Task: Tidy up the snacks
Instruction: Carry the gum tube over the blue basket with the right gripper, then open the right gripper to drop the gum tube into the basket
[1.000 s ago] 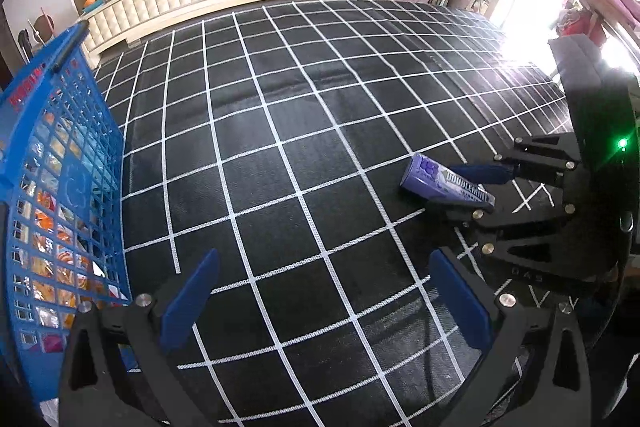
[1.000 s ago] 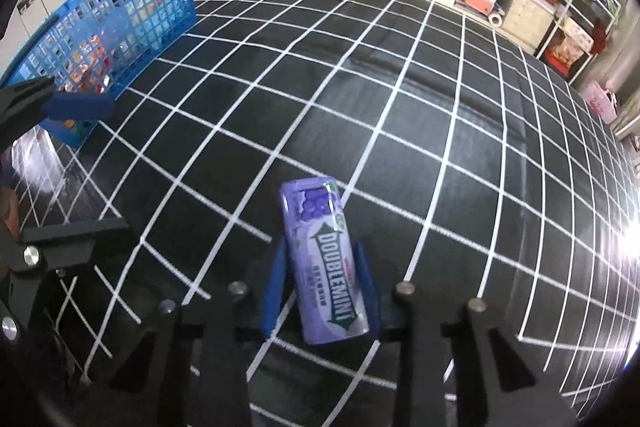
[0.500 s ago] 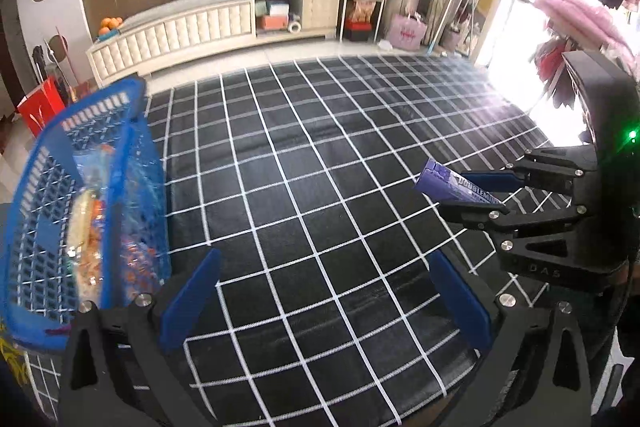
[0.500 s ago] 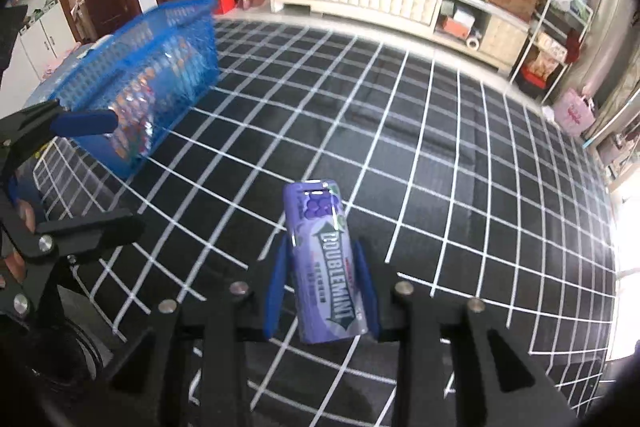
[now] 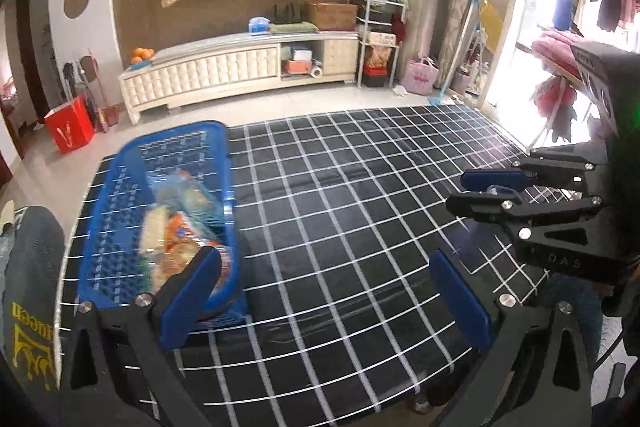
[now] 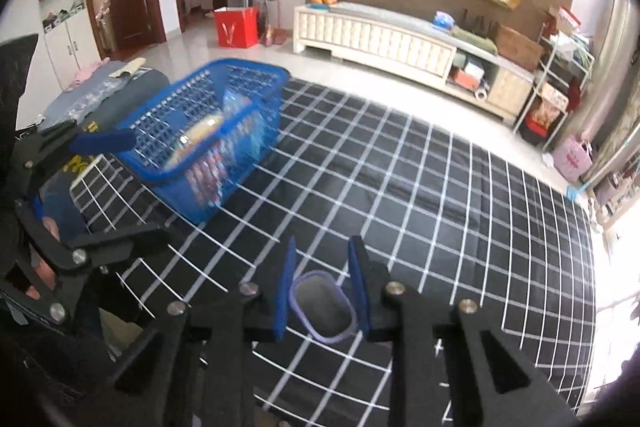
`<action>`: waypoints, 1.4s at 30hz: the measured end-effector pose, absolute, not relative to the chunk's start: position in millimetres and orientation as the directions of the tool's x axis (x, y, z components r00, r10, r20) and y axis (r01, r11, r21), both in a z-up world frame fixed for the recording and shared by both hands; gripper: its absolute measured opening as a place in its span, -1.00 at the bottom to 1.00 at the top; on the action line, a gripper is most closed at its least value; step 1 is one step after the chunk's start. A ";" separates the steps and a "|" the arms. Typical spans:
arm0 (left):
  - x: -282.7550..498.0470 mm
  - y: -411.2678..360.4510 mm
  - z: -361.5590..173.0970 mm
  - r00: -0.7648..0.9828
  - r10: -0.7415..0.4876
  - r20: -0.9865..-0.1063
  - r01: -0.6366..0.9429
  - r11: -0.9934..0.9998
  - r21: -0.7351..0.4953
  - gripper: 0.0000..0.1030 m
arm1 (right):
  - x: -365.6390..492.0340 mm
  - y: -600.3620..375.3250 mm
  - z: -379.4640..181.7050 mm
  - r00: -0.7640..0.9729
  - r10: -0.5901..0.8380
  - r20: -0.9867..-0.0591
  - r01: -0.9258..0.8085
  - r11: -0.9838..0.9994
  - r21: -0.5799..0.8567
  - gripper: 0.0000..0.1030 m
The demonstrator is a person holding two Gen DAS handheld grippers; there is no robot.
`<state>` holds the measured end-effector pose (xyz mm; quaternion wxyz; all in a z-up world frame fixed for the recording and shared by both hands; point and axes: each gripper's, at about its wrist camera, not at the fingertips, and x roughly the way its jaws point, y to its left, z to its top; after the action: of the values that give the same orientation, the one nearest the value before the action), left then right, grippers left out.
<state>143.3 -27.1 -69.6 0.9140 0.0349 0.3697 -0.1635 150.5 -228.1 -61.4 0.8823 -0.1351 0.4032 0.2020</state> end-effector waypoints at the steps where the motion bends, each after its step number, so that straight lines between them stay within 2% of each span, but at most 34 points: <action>1: 142.1 -20.2 -69.1 0.681 -0.257 -0.686 0.311 0.949 -0.047 1.00 | 151.6 -218.7 -60.1 0.602 0.242 -0.761 -0.468 0.879 -0.091 -0.49; 6: 140.5 17.5 -68.0 0.698 -0.226 -0.680 0.259 0.964 -0.056 1.00 | 164.2 -189.7 -66.6 0.582 0.278 -0.764 -0.493 0.868 -0.060 -0.55; 19: 156.3 114.9 -49.6 0.737 -0.081 -0.671 0.110 0.994 0.001 1.00 | 189.6 -83.3 -38.6 0.574 0.379 -0.726 -0.626 0.774 -0.091 -0.55; 23: 168.0 141.0 -52.4 0.728 -0.069 -0.682 0.078 0.997 -0.017 1.00 | 204.4 -55.7 -40.7 0.554 0.399 -0.731 -0.654 0.752 -0.085 -0.55; 31: 192.1 172.9 -64.2 0.706 -0.063 -0.705 0.035 0.998 -0.054 1.00 | 236.6 -29.3 -65.8 0.508 0.377 -0.774 -0.665 0.743 -0.074 -0.55; 42: 211.8 171.0 -86.7 0.671 -0.050 -0.740 0.045 0.999 -0.026 1.00 | 268.3 -17.0 -99.8 0.498 0.289 -0.818 -0.649 0.750 -0.131 -0.55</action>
<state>211.8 171.0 -86.7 0.9140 -0.0028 0.4048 -0.0259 268.3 -17.0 -99.8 0.8379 -0.2167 0.4156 0.2798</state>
